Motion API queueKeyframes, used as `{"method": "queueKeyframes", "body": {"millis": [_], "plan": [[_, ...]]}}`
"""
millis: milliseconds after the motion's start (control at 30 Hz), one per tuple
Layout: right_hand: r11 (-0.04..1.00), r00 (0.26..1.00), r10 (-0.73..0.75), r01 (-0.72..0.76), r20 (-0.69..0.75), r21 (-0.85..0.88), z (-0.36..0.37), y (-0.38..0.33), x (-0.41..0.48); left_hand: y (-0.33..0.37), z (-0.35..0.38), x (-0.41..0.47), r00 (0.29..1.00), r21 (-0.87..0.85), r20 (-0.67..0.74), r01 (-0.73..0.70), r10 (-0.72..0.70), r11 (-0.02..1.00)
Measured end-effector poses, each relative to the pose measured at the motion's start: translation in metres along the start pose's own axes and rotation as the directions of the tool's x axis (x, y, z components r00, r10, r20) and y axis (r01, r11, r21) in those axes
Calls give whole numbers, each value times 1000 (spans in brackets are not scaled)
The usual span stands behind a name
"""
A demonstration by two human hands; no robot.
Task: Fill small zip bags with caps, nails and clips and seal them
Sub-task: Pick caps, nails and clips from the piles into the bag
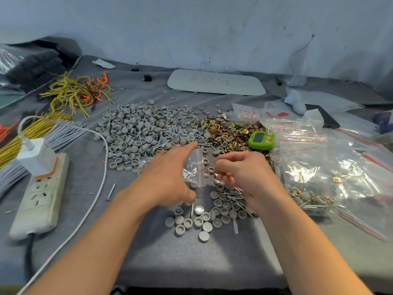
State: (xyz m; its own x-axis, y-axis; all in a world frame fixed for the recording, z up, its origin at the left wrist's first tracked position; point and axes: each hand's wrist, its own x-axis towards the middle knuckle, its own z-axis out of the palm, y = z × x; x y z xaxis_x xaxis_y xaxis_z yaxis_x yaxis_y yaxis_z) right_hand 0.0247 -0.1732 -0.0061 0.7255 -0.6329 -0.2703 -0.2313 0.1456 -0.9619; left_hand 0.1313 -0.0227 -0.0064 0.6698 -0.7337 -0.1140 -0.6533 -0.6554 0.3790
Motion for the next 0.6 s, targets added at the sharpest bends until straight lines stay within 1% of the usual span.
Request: {"method": "queueKeyframes", "body": {"millis": [67, 133, 200, 333, 400, 533, 600], "plan": [[986, 998, -54, 47, -42, -162, 3, 2, 2, 2, 3, 4, 998, -58, -39, 44, -46, 997], [962, 995, -84, 65, -59, -264, 7, 3, 3, 2, 4, 7, 994, -99, -92, 53, -63, 994], [951, 993, -99, 74, -67, -299, 10, 4, 5, 2, 6, 9, 992, -117, -110, 46, -59, 992], [946, 991, -97, 65, -88, -319, 18, -1, 10, 2, 14, 11, 994, -53, -62, 82, -85, 995], [933, 988, -107, 63, -107, -354, 20, -3, 12, 4, 17, 11, 992, -74, -96, 72, -79, 995], [909, 972, -163, 82, -168, -409, 20, -4, 13, 1, 17, 11, 976, -182, -211, 23, -62, 983], [894, 967, -212, 135, -139, -428, 20, -5, 13, -2, 15, 12, 966, -230, -255, -19, -41, 973]]}}
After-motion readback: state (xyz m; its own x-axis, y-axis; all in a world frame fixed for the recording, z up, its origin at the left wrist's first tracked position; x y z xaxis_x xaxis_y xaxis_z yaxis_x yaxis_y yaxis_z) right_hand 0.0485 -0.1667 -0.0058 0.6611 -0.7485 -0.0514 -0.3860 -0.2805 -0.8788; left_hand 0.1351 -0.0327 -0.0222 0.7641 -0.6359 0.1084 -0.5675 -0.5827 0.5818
